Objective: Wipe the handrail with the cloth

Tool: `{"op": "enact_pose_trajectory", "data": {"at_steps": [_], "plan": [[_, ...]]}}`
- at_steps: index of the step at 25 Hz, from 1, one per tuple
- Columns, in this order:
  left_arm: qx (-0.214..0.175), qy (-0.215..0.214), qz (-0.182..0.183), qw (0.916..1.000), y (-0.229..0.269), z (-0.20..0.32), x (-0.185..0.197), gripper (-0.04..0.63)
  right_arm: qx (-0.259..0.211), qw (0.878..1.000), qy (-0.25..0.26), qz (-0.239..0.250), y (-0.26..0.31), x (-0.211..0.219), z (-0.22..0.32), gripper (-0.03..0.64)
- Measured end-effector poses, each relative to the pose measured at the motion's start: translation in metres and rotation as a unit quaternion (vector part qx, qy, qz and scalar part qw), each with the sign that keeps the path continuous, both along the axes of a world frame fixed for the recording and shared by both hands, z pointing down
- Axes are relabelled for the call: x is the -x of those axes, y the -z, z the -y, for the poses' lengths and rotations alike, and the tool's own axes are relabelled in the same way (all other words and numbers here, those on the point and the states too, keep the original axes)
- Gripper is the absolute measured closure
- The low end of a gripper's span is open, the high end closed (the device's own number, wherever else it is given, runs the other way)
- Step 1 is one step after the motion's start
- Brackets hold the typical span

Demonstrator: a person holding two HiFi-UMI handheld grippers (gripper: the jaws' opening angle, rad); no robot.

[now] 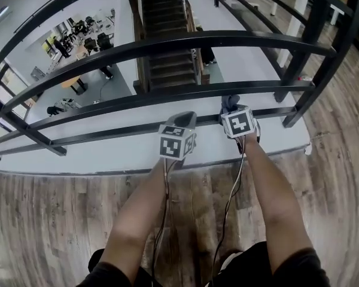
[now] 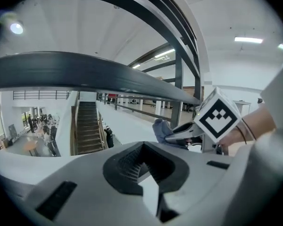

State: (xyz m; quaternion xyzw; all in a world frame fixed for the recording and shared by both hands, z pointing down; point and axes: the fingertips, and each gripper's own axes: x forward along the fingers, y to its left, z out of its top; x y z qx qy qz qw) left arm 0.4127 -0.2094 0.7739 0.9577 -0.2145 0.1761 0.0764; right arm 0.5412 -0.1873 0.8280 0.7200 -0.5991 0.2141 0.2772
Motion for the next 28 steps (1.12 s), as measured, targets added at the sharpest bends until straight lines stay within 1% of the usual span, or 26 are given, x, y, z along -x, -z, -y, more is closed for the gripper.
{"op": "enact_pose_trajectory", "data": {"at_steps": [4, 6, 9, 14, 18, 21, 24, 28], "plan": [[0.004, -0.015, 0.002, 0.9999, 0.004, -0.017, -0.045, 0.592, -0.003, 1.000, -0.007, -0.021, 0.005, -0.046, -0.021, 0.549], [0.008, -0.015, 0.004, 0.9998, 0.002, -0.025, -0.062, 0.592, 0.002, 1.000, -0.014, -0.023, 0.005, -0.068, -0.033, 0.549], [0.003, -0.017, 0.006, 0.9998, 0.002, -0.039, -0.088, 0.592, 0.009, 0.999, -0.030, -0.025, 0.008, -0.100, -0.053, 0.549], [0.004, -0.039, 0.014, 0.9991, -0.002, -0.069, -0.136, 0.592, 0.004, 0.998, -0.055, -0.017, 0.006, -0.150, -0.082, 0.549], [0.006, -0.053, 0.022, 0.9983, -0.009, -0.087, -0.170, 0.592, 0.004, 0.997, -0.073, -0.036, 0.014, -0.195, -0.103, 0.549], [0.000, -0.067, 0.029, 0.9974, -0.015, -0.102, -0.191, 0.592, 0.009, 0.995, -0.095, -0.038, 0.011, -0.225, -0.124, 0.549], [0.000, -0.077, 0.026, 0.9967, -0.017, -0.113, -0.207, 0.592, 0.013, 0.992, -0.119, -0.041, 0.009, -0.253, -0.145, 0.549], [0.005, -0.083, 0.024, 0.9963, -0.019, -0.120, -0.212, 0.592, 0.020, 0.992, -0.113, -0.058, 0.007, -0.264, -0.154, 0.549]]}}
